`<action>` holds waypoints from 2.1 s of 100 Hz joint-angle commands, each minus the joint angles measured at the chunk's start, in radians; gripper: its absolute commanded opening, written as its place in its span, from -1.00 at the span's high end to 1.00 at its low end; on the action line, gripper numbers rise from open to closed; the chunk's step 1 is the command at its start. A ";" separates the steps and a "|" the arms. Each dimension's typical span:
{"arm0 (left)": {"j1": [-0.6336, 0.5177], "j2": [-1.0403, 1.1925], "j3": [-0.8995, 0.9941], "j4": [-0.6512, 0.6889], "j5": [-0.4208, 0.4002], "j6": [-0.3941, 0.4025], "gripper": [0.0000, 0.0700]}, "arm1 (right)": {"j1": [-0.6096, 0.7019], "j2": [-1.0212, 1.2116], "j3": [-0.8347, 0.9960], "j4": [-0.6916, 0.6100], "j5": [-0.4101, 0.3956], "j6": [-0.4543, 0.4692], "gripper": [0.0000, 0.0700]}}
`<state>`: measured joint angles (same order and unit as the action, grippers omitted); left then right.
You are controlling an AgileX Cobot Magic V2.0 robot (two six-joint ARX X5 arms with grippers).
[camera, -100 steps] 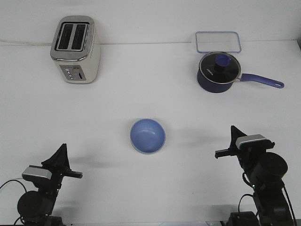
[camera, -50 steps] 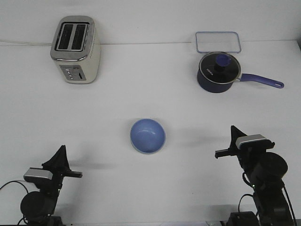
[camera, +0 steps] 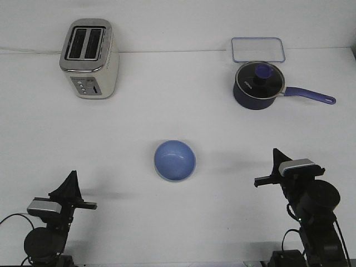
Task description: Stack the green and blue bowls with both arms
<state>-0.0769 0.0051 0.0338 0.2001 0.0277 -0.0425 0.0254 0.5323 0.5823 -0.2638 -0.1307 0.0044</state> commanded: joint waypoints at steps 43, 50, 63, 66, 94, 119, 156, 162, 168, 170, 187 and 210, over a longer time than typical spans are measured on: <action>0.000 -0.002 -0.020 0.010 -0.003 0.007 0.97 | 0.002 0.004 0.006 0.010 0.001 0.005 1.00; 0.000 -0.002 -0.020 0.010 -0.003 0.008 0.97 | 0.002 0.004 0.006 0.010 0.001 0.005 1.00; 0.000 -0.002 -0.020 0.010 -0.003 0.008 0.97 | 0.002 0.004 0.006 0.010 0.001 0.005 1.00; 0.000 -0.002 -0.020 0.010 -0.003 0.008 0.97 | 0.002 0.004 0.006 0.010 0.001 0.005 1.00; 0.000 -0.002 -0.020 0.010 -0.003 0.008 0.97 | 0.002 -0.006 0.005 0.014 0.001 0.005 1.00; 0.000 -0.002 -0.020 0.010 -0.003 0.007 0.97 | -0.001 -0.105 -0.022 0.058 0.004 -0.006 1.00; 0.000 -0.002 -0.020 0.010 -0.003 0.007 0.97 | 0.000 -0.348 -0.256 0.208 0.003 -0.006 1.00; 0.000 -0.002 -0.020 0.010 -0.003 0.007 0.97 | 0.000 -0.386 -0.291 0.207 0.003 -0.006 1.00; 0.000 -0.002 -0.020 0.010 -0.003 0.007 0.97 | 0.000 -0.422 -0.323 0.209 0.003 -0.006 1.00; 0.000 -0.002 -0.020 0.010 -0.003 0.008 0.97 | 0.000 -0.433 -0.333 0.209 0.003 -0.006 1.00; 0.000 -0.002 -0.020 0.010 -0.003 0.007 0.97 | 0.000 -0.521 -0.408 0.213 0.003 -0.005 1.00; 0.000 -0.002 -0.020 0.010 -0.003 0.007 0.97 | -0.001 -0.531 -0.461 0.220 0.004 -0.004 1.00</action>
<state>-0.0769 0.0051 0.0338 0.2005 0.0273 -0.0425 0.0254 0.0010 0.1299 -0.0586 -0.1299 0.0032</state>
